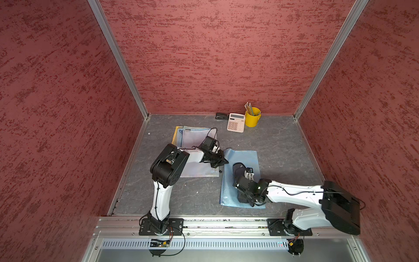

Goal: Wipe the document bag
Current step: Wipe the dirt from the document bag.

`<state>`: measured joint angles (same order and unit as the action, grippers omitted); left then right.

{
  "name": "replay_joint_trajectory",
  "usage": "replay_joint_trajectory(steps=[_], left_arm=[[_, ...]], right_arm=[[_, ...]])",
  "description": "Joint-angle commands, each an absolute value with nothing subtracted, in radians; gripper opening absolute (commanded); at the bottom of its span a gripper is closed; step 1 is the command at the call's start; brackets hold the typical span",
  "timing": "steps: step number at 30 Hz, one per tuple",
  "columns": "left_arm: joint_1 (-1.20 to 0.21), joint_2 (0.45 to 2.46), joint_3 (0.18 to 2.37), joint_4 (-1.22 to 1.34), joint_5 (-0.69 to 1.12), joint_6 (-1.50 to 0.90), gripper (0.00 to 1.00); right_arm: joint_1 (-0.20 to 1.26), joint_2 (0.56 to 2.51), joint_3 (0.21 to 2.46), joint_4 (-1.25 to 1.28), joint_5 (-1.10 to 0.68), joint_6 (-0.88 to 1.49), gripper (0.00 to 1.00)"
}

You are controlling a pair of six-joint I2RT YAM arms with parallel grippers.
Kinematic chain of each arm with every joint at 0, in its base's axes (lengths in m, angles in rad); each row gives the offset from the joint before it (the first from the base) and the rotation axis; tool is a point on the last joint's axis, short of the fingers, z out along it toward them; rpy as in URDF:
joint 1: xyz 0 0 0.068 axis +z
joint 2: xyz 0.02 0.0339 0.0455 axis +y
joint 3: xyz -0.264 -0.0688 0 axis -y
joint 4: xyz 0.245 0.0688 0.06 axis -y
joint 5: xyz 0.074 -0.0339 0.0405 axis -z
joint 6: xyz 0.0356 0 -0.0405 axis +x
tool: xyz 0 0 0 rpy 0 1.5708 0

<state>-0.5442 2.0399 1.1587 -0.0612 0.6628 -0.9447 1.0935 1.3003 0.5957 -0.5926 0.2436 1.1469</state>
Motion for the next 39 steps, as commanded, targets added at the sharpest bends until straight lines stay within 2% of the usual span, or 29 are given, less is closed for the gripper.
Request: replay_joint_trajectory(steps=[1,4,6,8,12,16,20,26,31,34,39], left_arm=[[-0.543,2.023,1.209,-0.090,0.647,-0.909,0.00],[-0.552,2.039,1.248,-0.151,0.666,-0.875,0.00],[-0.561,2.053,1.248,-0.158,0.670,-0.871,0.00],[-0.569,2.076,1.250,-0.166,0.683,-0.870,0.00],[-0.590,2.085,1.241,-0.166,0.685,-0.871,0.00],[-0.595,2.108,1.235,-0.154,0.692,-0.881,0.00],[-0.605,2.135,1.246,-0.130,0.704,-0.897,0.00],[-0.609,2.115,1.232,-0.139,0.717,-0.885,0.00],[-0.609,2.089,1.234,-0.198,0.728,-0.836,0.00],[-0.605,2.076,1.233,-0.220,0.729,-0.819,0.00],[-0.598,2.061,1.232,-0.221,0.732,-0.821,0.00]], right_arm=[[1.192,1.175,0.525,-0.898,0.197,1.435,0.00],[1.205,1.089,0.624,-1.036,0.346,1.442,0.00],[1.134,1.089,0.716,-0.970,0.457,1.319,0.00],[1.009,1.133,0.778,-0.770,0.446,1.089,0.00],[0.882,1.287,0.863,-0.458,0.380,0.882,0.00],[0.837,1.496,0.918,-0.337,0.356,0.806,0.00],[0.816,1.637,0.865,-0.195,0.319,0.818,0.00],[0.755,1.718,0.799,-0.253,0.423,0.919,0.00],[0.600,1.690,0.699,-0.230,0.404,0.897,0.00],[0.520,1.706,0.728,-0.255,0.414,0.849,0.00],[0.469,1.699,0.865,-0.346,0.446,0.788,0.00]])
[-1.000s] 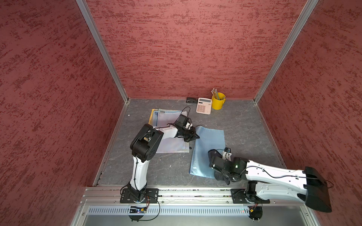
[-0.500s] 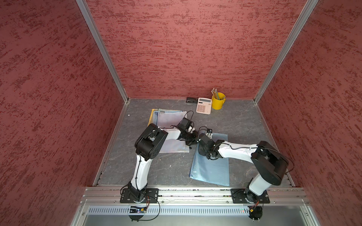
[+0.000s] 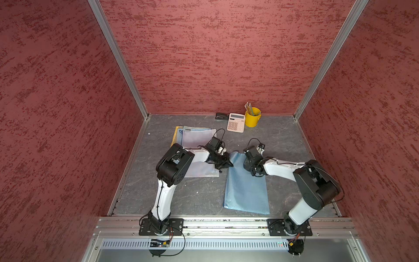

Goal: Wipe the document bag
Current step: Wipe the dirt from the document bag, then move the document bag.

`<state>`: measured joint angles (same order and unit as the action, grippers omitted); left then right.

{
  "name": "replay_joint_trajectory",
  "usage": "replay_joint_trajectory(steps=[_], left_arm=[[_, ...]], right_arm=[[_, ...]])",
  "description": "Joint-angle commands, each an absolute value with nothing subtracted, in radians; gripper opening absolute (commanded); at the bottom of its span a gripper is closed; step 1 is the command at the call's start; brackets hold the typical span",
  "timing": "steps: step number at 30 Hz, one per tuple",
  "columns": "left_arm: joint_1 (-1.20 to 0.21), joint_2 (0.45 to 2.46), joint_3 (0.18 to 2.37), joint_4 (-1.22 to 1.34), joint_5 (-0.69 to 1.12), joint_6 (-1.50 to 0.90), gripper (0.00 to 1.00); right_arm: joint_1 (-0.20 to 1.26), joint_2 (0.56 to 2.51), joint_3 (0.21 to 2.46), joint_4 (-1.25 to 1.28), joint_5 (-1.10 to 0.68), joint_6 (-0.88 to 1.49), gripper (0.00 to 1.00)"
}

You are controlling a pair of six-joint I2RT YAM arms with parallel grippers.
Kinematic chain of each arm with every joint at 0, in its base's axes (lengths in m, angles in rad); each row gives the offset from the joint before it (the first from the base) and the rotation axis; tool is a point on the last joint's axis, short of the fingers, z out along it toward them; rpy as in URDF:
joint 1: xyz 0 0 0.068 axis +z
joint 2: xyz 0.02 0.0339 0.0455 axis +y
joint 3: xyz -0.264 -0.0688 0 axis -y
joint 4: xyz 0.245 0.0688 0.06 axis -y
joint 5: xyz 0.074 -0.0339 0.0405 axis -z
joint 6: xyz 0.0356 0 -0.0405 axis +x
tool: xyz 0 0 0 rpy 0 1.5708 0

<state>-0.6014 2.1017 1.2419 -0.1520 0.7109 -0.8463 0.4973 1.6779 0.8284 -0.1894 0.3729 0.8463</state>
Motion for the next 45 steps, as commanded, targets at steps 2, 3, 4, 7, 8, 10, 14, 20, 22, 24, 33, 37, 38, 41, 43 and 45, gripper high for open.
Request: replay_joint_trajectory(steps=[2,3,4,7,8,10,14,20,22,24,33,37,38,41,43,45], left_arm=[[-0.599,2.040,1.243,-0.225,0.731,-0.829,0.00],[-0.600,2.022,1.256,-0.236,0.728,-0.831,0.00],[-0.600,2.001,1.271,-0.248,0.725,-0.829,0.00],[-0.575,1.929,1.335,-0.319,0.695,-0.806,0.00],[-0.552,1.907,1.355,-0.359,0.681,-0.794,0.00],[-0.497,1.883,1.396,-0.429,0.662,-0.755,0.00],[-0.342,1.876,1.449,-0.558,0.645,-0.651,0.00],[-0.166,1.961,1.587,-0.740,0.600,-0.454,0.00],[-0.131,2.008,1.630,-0.782,0.591,-0.407,0.00],[-0.103,2.058,1.668,-0.823,0.573,-0.356,0.00],[-0.053,2.163,1.712,-0.856,0.502,-0.342,0.40],[-0.054,2.067,1.667,-0.823,0.317,-0.348,0.74],[-0.050,2.041,1.667,-0.826,0.284,-0.345,0.76],[-0.047,1.966,1.667,-0.831,0.216,-0.332,0.78],[-0.061,1.899,1.633,-0.811,0.180,-0.328,0.79],[-0.083,1.818,1.558,-0.753,0.139,-0.320,0.80]], right_arm=[[0.471,1.640,0.937,-0.389,0.467,0.749,0.00],[0.470,1.592,0.969,-0.407,0.479,0.738,0.00],[0.471,1.544,0.992,-0.414,0.490,0.719,0.00],[0.465,1.432,1.071,-0.440,0.501,0.636,0.00],[0.463,1.425,1.104,-0.455,0.493,0.599,0.00],[0.462,1.443,1.158,-0.491,0.473,0.557,0.00],[0.462,1.488,1.163,-0.470,0.407,0.536,0.00],[0.462,1.477,1.119,-0.429,0.370,0.562,0.00],[0.462,1.476,1.114,-0.432,0.372,0.556,0.00],[0.462,1.471,1.108,-0.438,0.377,0.553,0.00],[0.461,1.476,1.065,-0.436,0.361,0.561,0.00],[0.457,1.493,1.048,-0.436,0.355,0.550,0.00],[0.453,1.497,1.042,-0.430,0.350,0.544,0.00],[0.421,1.518,1.028,-0.403,0.318,0.514,0.00],[0.389,1.557,1.031,-0.382,0.284,0.482,0.00],[0.361,1.607,1.031,-0.344,0.279,0.449,0.00]])
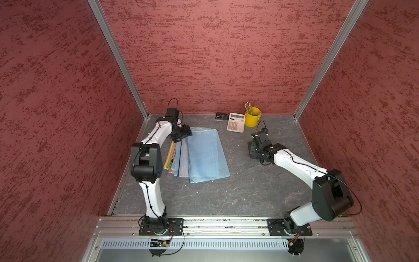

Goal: Wipe the document bag
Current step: Place the cleaning item at the center of the board, then reset both arms

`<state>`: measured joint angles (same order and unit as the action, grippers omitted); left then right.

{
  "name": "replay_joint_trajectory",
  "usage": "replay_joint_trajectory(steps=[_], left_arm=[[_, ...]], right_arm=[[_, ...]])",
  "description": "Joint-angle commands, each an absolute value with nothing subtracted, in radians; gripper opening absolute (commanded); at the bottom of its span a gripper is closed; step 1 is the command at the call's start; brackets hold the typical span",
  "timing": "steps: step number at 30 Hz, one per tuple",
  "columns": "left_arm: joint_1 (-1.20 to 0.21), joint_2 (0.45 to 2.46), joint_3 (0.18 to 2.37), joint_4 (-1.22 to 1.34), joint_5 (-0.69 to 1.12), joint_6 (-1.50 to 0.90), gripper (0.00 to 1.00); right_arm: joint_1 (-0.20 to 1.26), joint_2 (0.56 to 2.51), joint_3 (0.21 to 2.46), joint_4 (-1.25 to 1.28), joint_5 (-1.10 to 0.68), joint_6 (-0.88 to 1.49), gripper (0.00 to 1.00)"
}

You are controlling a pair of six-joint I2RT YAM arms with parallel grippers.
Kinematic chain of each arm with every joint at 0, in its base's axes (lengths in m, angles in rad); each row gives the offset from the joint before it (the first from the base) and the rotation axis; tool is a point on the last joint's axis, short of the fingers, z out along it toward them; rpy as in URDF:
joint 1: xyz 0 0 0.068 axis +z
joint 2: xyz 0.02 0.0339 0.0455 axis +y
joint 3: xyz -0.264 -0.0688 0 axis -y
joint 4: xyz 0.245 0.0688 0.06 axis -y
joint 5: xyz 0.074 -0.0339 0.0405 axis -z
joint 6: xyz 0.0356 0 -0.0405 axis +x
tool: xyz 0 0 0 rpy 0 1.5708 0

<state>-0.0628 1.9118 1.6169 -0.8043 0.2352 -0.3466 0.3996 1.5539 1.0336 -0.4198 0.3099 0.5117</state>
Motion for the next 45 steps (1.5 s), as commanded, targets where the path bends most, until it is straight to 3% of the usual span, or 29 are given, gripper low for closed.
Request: replay_joint_trajectory(steps=[1,3,5,7,11,13,14,15,20,25,30,35,42,45], left_arm=[[-0.094,1.769,1.499,-0.702,0.128,-0.314,0.80],[-0.107,1.675,1.378,-0.584,0.115,-0.316,0.83],[-0.111,1.596,1.251,-0.480,0.121,-0.328,0.85],[-0.113,1.537,1.157,-0.417,0.147,-0.337,0.86],[-0.150,1.452,1.025,-0.344,0.147,-0.318,0.87],[-0.173,1.408,0.963,-0.298,0.135,-0.293,1.00],[-0.178,1.382,0.938,-0.283,0.135,-0.285,1.00],[-0.179,1.359,0.911,-0.261,0.133,-0.276,1.00],[-0.164,1.250,0.774,-0.152,0.103,-0.244,1.00],[-0.140,1.168,0.636,-0.077,-0.010,-0.189,1.00],[-0.079,1.103,0.558,0.008,-0.036,-0.170,1.00],[-0.039,1.045,0.437,0.206,-0.058,-0.020,1.00],[0.088,1.213,0.270,0.740,0.050,-0.071,1.00],[0.088,1.305,0.282,0.855,0.096,-0.050,1.00]], right_arm=[[0.345,1.635,1.031,-0.316,0.273,0.430,0.01],[0.320,1.683,1.035,-0.275,0.275,0.410,0.03],[0.306,1.715,1.027,-0.219,0.264,0.375,0.11],[0.303,1.733,1.026,-0.199,0.237,0.347,0.31],[0.304,1.712,0.981,-0.210,0.197,0.349,0.59],[0.303,1.667,0.948,-0.214,0.224,0.351,0.78],[0.303,1.639,0.942,-0.220,0.236,0.348,0.94],[0.302,1.607,0.939,-0.226,0.256,0.339,0.99],[0.287,1.466,0.935,-0.176,0.366,0.270,0.99],[0.214,1.306,0.772,0.020,0.428,0.200,0.99],[0.148,1.221,0.467,0.478,0.421,0.111,0.99],[0.085,1.312,0.299,0.875,0.422,0.021,0.99],[-0.027,1.555,0.198,1.388,0.107,0.029,0.99],[-0.027,1.545,0.215,1.335,0.097,0.023,0.99]])
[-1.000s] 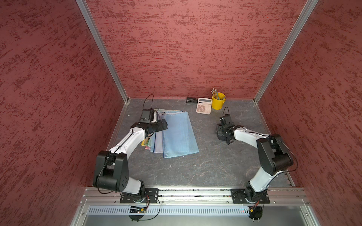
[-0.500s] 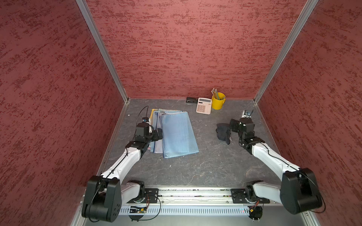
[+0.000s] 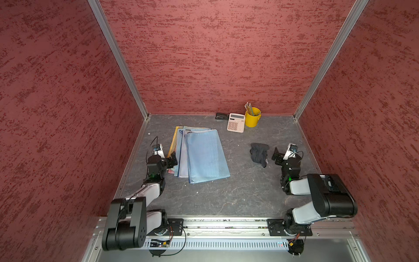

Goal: Wipe the document bag
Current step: Reset both arms

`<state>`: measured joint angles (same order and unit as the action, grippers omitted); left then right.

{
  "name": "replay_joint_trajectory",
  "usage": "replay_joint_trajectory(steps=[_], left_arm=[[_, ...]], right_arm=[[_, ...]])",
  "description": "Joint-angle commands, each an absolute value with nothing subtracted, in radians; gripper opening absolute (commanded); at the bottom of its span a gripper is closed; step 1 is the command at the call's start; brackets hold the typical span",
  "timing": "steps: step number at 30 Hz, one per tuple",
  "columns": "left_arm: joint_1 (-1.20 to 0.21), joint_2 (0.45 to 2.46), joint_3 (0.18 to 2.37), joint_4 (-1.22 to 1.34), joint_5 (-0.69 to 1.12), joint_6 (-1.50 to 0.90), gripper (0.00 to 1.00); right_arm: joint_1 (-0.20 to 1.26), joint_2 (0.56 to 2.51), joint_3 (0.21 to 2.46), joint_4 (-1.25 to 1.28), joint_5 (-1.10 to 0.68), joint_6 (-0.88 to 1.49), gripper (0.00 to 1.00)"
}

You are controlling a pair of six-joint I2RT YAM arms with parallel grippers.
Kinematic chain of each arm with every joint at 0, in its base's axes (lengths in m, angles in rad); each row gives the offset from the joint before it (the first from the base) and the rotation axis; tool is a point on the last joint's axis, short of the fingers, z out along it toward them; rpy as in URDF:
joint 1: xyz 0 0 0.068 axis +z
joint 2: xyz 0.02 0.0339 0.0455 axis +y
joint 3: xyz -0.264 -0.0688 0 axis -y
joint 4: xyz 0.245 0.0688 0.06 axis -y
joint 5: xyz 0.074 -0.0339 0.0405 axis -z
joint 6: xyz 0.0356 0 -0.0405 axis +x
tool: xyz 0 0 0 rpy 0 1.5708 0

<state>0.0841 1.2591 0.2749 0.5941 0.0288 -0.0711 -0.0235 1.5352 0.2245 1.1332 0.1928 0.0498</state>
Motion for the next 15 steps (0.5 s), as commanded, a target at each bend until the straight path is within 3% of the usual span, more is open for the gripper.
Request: replay_joint_trajectory(steps=[1,8,10,15], left_arm=[[0.087,1.339,0.284,0.892,0.105,-0.040,1.00],[0.082,1.545,0.271,1.118,0.087,-0.035,1.00],[0.076,1.522,0.351,0.930,0.087,-0.027,1.00],[0.044,1.527,0.368,0.906,0.080,0.009,1.00]], right_arm=[[-0.026,1.536,0.218,1.313,0.095,0.025,0.99],[-0.027,1.537,0.216,1.316,0.092,0.025,0.99],[-0.026,1.537,0.218,1.314,0.092,0.025,0.99],[-0.026,1.540,0.227,1.303,0.091,0.023,0.99]])
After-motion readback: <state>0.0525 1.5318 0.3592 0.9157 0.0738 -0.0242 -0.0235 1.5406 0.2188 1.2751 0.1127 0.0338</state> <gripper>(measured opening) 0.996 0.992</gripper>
